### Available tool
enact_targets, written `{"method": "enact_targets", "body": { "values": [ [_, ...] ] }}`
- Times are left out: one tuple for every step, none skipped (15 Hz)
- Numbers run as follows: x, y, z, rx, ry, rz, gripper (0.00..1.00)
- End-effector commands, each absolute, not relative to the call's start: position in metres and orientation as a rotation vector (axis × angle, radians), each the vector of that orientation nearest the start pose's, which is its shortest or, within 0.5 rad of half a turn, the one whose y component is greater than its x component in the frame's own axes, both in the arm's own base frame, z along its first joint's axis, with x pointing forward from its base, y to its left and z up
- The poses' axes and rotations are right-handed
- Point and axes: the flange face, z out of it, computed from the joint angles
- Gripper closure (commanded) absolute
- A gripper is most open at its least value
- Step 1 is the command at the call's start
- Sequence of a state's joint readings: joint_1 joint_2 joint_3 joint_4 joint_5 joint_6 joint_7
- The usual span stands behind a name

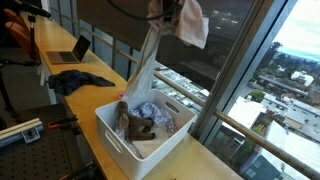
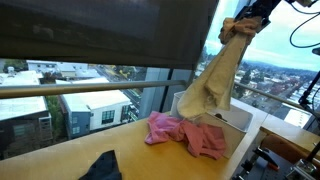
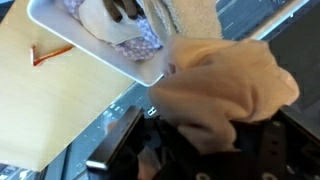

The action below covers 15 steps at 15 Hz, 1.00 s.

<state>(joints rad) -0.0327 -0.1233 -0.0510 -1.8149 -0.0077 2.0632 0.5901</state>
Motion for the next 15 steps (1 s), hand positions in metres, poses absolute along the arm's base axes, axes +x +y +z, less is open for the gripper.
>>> {"method": "enact_targets", "body": {
  "values": [
    [0.539, -0.08, 0.693, -2.817, 0.995, -0.635, 1.0],
    [0.537, -0.086, 0.705, -2.809, 0.997, -0.658, 1.0],
    [0.537, -0.089, 0.713, -2.807, 0.991, -0.676, 1.0],
    [0.539, -0.089, 0.715, -2.808, 0.983, -0.687, 1.0],
    [0.543, -0.086, 0.709, -2.813, 0.969, -0.689, 1.0],
    [0.547, -0.083, 0.701, -2.819, 0.958, -0.682, 1.0],
    [0.552, -0.079, 0.687, -2.832, 0.95, -0.66, 1.0],
    [0.557, -0.077, 0.673, -2.842, 0.943, -0.635, 1.0],
    [0.563, -0.077, 0.653, -2.853, 0.937, -0.595, 1.0],
    [0.565, -0.077, 0.641, -2.865, 0.934, -0.558, 1.0],
    [0.569, -0.078, 0.621, -2.875, 0.93, -0.51, 1.0],
    [0.573, -0.078, 0.602, -2.887, 0.926, -0.47, 1.0],
    [0.576, -0.077, 0.585, -2.901, 0.921, -0.434, 1.0],
    [0.58, -0.076, 0.564, -2.913, 0.914, -0.399, 1.0],
    [0.583, -0.076, 0.547, -2.923, 0.909, -0.367, 1.0]
  ]
}}
